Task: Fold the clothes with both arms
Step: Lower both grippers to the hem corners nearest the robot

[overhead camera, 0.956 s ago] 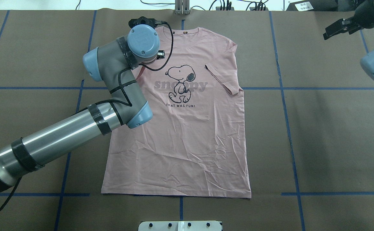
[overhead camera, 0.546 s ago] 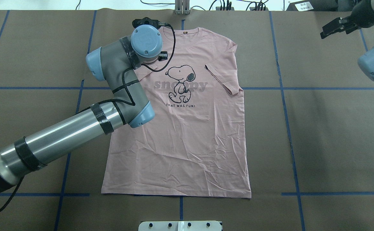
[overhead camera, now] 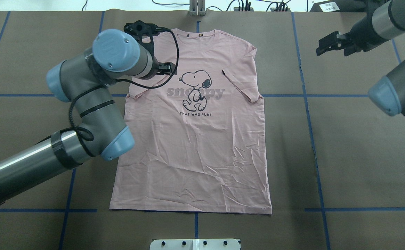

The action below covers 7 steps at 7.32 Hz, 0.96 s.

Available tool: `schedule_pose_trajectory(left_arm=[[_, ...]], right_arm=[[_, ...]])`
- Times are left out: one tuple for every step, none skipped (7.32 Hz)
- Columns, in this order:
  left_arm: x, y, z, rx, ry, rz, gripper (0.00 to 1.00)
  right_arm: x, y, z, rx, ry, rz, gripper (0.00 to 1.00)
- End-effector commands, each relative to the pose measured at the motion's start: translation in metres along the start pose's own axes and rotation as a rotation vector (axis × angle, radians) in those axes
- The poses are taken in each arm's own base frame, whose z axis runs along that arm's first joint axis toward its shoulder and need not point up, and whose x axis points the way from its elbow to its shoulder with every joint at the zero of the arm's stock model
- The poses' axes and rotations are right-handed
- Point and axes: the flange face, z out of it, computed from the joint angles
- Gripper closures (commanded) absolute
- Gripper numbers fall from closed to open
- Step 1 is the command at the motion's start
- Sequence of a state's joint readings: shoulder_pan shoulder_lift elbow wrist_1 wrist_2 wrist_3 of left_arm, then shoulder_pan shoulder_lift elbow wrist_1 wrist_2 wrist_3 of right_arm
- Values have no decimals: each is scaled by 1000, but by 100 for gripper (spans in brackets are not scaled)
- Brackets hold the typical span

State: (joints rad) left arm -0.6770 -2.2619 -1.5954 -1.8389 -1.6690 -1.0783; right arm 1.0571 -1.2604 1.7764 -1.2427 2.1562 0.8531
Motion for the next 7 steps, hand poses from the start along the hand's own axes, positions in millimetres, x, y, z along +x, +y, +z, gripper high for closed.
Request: schedule_pose_trajectory(left_arm=[[-19,56,-54,-23,101,22,0],[-20,106,-68,-47,131,60,0],[-1,131,-86,-49,176,28,0],[8,162,-84,-97,184,-25,0],[7,189,-82,-103,168,-10,0],[-19,216,-77,-139,129,-23,0],[-42,239,-71,-173,86,-40,10]], right_arm=[[-48,108,-13,-16,-34,80,0],[-68,158,-11,-34,-30,106,0],[-89,205,2,-24,-6,129,0],[-113,252,20,-22,9,148,0],[-131,290,28,-6,13,164,2],[-146,322,37,3,15,175,6],[-156,345,42,7,12,186,10]])
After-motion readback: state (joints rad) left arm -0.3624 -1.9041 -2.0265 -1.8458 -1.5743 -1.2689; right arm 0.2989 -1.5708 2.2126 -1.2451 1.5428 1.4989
